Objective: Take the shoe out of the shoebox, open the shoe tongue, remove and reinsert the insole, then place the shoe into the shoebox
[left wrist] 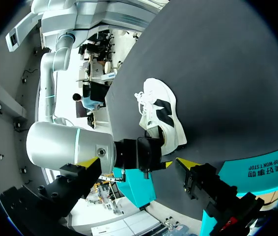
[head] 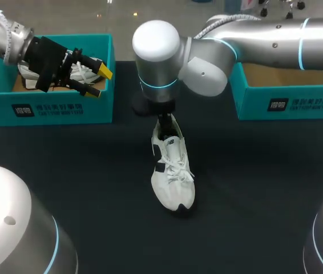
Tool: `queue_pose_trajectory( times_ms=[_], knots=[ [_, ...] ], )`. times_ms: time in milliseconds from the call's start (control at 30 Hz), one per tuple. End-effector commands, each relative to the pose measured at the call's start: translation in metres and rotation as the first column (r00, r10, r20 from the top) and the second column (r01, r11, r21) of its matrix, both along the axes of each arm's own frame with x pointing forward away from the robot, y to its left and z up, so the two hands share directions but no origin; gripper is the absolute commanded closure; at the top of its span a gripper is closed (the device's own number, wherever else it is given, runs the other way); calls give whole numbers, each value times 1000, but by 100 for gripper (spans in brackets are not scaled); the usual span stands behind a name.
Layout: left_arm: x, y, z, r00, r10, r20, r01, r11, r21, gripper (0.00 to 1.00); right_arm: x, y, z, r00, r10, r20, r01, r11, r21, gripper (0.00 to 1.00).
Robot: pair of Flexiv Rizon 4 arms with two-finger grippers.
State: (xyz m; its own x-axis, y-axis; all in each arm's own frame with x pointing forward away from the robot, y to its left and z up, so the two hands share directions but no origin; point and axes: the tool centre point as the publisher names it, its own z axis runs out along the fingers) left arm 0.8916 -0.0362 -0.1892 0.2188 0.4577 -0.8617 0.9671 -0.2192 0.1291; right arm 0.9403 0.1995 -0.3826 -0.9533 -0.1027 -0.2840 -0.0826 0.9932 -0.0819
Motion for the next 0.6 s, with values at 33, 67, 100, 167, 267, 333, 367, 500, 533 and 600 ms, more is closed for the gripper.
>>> queue_pose_trajectory(
  times_ms=[33, 67, 100, 167, 267, 333, 367, 500, 533, 600],
  knots=[
    [-1, 0, 1, 1000, 1, 1, -1, 1000, 4, 0, 4, -1, -8, 1000, -8, -12, 8, 1000, -5, 44],
    [-1, 0, 1, 1000, 1, 1, -1, 1000, 4, 0, 4, -2, -9, 1000, -12, -15, 12, 1000, -9, 47],
    [-1, 0, 1, 1000, 1, 1, -1, 1000, 4, 0, 4, -3, -10, 1000, -14, -17, 14, 1000, -13, 51],
    [-1, 0, 1, 1000, 1, 1, -1, 1000, 4, 0, 4, -4, -11, 1000, -19, -21, 18, 1000, -17, 55],
    [-1, 0, 1, 1000, 1, 1, -1, 1000, 4, 0, 3, -3, -11, 1000, -20, -23, 19, 1000, -18, 60],
    [-1, 0, 1, 1000, 1, 1, -1, 1000, 4, 0, 1, -3, -12, 999, -23, -25, 22, 1000, -19, 65],
    [-1, 0, 1, 1000, 1, 1, -1, 1000, 4, 0, 0, -3, -13, 999, -25, -26, 24, 999, -22, 70],
    [-1, 0, 1, 1000, 1, 1, -1, 1000, 4, 0, -2, -3, -11, 999, -44, -22, 44, 999, -29, 100],
    [-1, 0, 1, 1000, 1, 1, -1, 1000, 4, 0, -2, -3, -9, 999, -50, -18, 50, 998, -29, 100],
    [-1, 0, 1, 1000, 1, 1, -1, 1000, 4, 0, -3, -4, -3, 998, -58, -9, 58, 998, -29, 100]
  ],
)
